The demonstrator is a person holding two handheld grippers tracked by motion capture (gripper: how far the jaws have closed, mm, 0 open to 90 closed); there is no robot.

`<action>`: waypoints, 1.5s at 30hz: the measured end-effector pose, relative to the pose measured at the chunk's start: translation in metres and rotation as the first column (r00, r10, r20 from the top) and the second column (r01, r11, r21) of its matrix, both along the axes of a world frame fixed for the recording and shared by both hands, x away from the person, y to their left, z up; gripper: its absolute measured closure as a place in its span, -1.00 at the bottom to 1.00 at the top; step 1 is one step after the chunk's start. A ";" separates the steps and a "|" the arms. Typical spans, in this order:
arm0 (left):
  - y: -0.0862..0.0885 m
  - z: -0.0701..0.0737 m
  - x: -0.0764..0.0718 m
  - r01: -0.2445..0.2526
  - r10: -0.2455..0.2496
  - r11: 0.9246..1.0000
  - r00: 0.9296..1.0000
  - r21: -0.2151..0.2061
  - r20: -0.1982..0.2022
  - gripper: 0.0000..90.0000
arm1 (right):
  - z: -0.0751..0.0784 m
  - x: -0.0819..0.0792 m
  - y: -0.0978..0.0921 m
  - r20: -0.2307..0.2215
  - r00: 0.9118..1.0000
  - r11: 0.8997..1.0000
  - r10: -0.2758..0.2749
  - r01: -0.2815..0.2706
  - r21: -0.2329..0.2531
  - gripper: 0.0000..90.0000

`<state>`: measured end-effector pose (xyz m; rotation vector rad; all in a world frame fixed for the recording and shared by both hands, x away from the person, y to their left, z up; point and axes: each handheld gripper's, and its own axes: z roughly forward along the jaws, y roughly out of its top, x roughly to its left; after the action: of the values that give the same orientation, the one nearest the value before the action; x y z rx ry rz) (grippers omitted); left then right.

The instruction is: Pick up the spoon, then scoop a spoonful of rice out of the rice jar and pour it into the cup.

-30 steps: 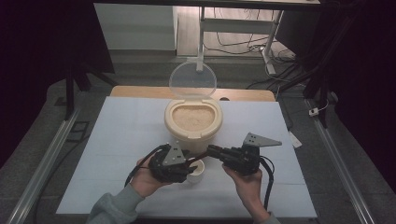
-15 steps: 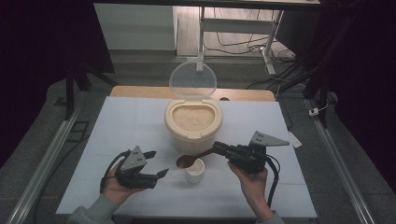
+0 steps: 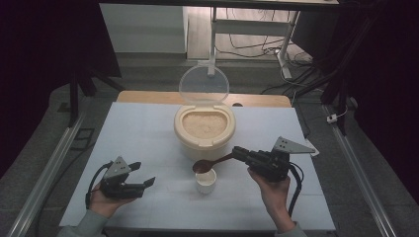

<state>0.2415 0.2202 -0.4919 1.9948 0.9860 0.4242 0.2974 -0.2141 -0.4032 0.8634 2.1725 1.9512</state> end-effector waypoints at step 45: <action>-0.003 -0.013 0.006 0.017 -0.014 0.999 0.998 0.044 -0.054 -0.52 | 0.051 0.064 -0.017 0.030 0.985 0.984 -0.171 0.169 0.057 0.85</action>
<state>0.2478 0.2175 -0.5049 2.0623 1.0014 0.3889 0.3613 -0.2314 -0.3519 0.9809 1.9641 1.9348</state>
